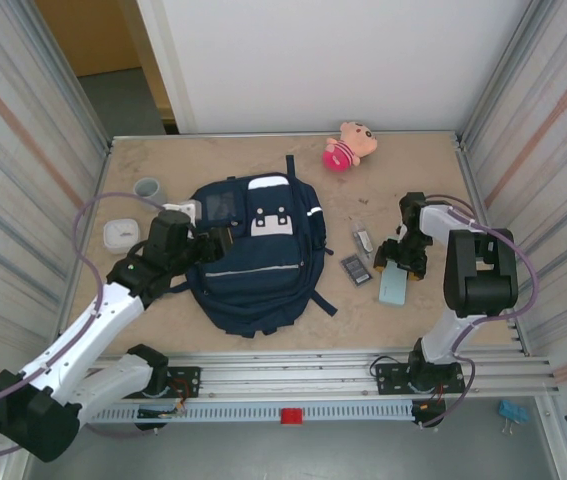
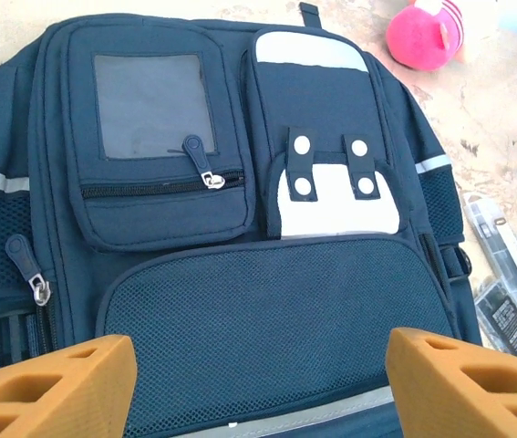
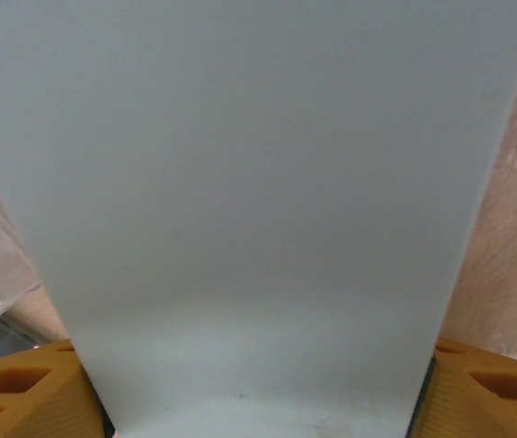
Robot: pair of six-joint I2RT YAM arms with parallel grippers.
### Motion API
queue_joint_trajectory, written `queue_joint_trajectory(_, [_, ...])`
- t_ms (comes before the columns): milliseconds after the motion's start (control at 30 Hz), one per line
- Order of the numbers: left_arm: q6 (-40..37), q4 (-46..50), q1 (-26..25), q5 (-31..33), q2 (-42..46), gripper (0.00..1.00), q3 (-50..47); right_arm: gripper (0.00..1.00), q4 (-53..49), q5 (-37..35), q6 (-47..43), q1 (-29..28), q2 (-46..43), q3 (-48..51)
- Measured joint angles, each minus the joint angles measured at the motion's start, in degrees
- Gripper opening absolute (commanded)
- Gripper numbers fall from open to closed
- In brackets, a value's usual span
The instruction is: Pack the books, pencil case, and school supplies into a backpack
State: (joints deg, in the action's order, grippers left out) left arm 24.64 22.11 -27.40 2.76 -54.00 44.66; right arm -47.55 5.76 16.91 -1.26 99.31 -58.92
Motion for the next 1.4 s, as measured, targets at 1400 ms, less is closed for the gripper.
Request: queue_joint_trajectory(1400, [-71.2, 10.3, -7.1, -12.2, -24.9, 0.88, 4.7, 0.54, 10.4, 19.8, 2.6, 1.7, -34.2, 6.3])
